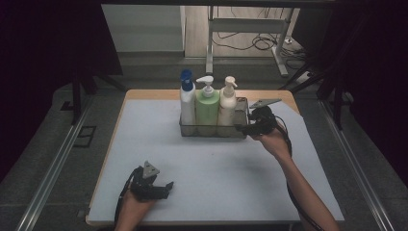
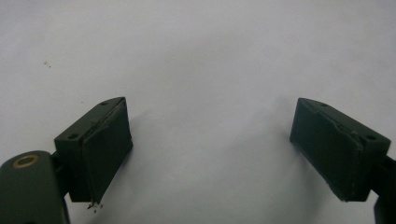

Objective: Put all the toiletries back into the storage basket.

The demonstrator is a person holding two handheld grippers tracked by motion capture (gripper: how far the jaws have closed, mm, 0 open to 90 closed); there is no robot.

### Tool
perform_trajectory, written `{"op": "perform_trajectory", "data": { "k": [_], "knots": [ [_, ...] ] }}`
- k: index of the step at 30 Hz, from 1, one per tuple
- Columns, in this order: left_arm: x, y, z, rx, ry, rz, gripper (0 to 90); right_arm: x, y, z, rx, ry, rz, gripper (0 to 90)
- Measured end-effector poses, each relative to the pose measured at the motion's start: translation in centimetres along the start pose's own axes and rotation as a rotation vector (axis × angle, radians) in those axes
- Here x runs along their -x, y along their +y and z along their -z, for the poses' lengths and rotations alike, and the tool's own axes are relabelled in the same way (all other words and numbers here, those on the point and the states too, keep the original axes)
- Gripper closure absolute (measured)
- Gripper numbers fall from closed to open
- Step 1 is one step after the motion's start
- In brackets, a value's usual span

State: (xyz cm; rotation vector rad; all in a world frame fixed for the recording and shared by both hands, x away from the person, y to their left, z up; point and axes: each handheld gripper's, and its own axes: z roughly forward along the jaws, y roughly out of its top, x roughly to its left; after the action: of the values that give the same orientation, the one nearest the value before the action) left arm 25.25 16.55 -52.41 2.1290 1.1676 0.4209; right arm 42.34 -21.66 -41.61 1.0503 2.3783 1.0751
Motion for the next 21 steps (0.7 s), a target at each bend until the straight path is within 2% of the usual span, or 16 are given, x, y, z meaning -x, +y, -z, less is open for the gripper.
{"op": "perform_trajectory", "data": {
  "k": [8,21],
  "knots": [
    [0.0,0.0,0.0,0.0,0.0,0.0,12.3,-1.1,-0.3,1.2,-0.004,0.016,0.041,21.8],
    [0.0,0.0,0.0,0.0,0.001,0.0,12.3,-1.9,-1.5,2.6,-0.016,0.032,0.059,13.3]
  ]
}}
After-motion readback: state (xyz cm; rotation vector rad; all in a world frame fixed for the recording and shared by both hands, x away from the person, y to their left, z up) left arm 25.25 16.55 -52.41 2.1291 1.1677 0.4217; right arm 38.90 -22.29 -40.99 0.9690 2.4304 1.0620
